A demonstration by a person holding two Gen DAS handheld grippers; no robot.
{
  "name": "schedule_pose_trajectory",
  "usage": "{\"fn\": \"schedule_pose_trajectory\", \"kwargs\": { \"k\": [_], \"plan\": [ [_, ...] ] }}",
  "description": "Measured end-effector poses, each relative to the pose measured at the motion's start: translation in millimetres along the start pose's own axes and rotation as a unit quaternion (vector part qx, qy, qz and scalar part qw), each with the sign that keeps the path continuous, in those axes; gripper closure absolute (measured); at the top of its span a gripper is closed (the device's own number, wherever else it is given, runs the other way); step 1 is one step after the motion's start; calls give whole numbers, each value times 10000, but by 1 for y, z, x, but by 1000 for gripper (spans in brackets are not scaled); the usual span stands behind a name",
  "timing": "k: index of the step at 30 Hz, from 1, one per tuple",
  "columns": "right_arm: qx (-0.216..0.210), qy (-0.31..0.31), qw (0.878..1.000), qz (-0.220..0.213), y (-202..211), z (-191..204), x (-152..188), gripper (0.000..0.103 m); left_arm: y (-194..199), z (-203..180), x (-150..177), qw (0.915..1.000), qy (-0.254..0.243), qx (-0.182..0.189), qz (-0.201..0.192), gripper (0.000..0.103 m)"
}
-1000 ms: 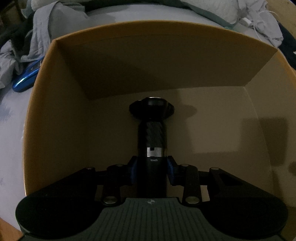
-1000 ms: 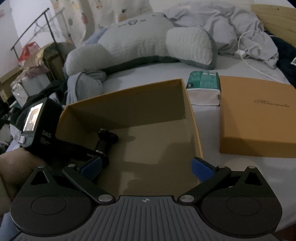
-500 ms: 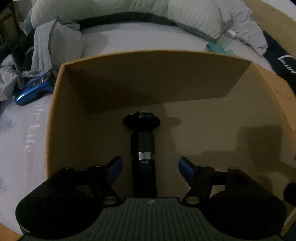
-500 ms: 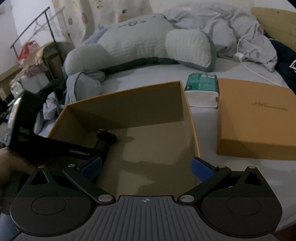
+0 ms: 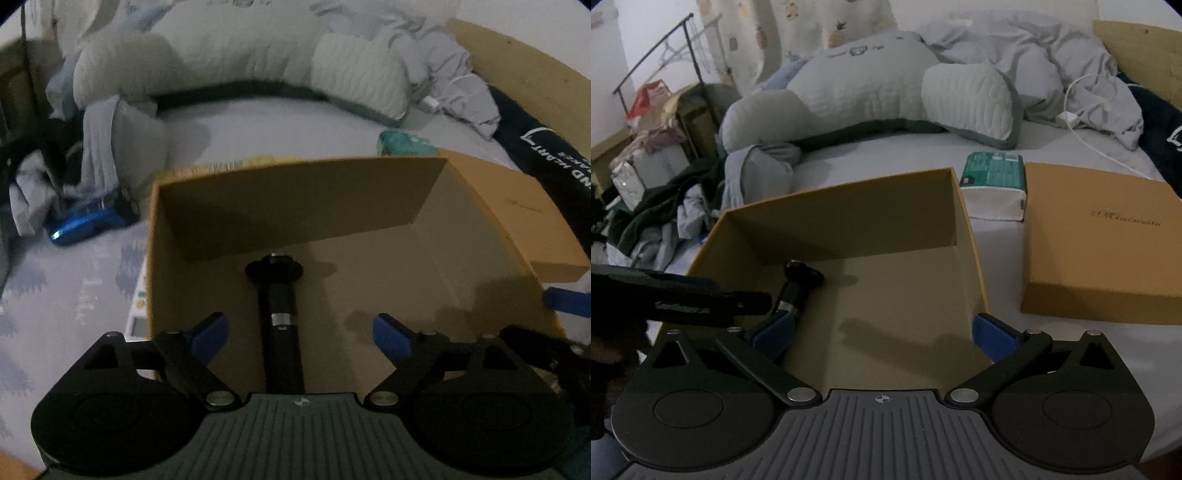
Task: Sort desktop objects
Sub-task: 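Withdraw the left tool upward away from the box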
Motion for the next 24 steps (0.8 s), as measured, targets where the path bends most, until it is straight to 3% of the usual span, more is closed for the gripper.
{"fn": "schedule_pose_trajectory", "kwargs": {
  "k": [4, 8, 14, 24],
  "plan": [
    [15, 47, 10000, -28, 1, 2, -1, 0, 21, 4, -3, 9994, 8, -10, -348, 10],
    [42, 30, 10000, -64, 3, 1, -3, 0, 45, 10, -6, 9958, 167, 80, -894, 0],
    [64, -2, 9999, -92, 4, 0, -4, 0, 75, 15, -6, 9876, 316, 221, -1523, 0],
    [-36, -22, 10000, -87, 9, 4, -3, 0, 90, 28, 6, 9788, 769, 385, -1857, 0]
  ]
}}
Point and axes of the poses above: each gripper's, at about its wrist camera, not at the fingertips, and y roughly against the way its jaws point, z to its left, x to its underside, the point moved 10 cm from there along -y, roughly the way its jaws point, and after that the axes turned 10 degrees about y, right-handed, at the moved point
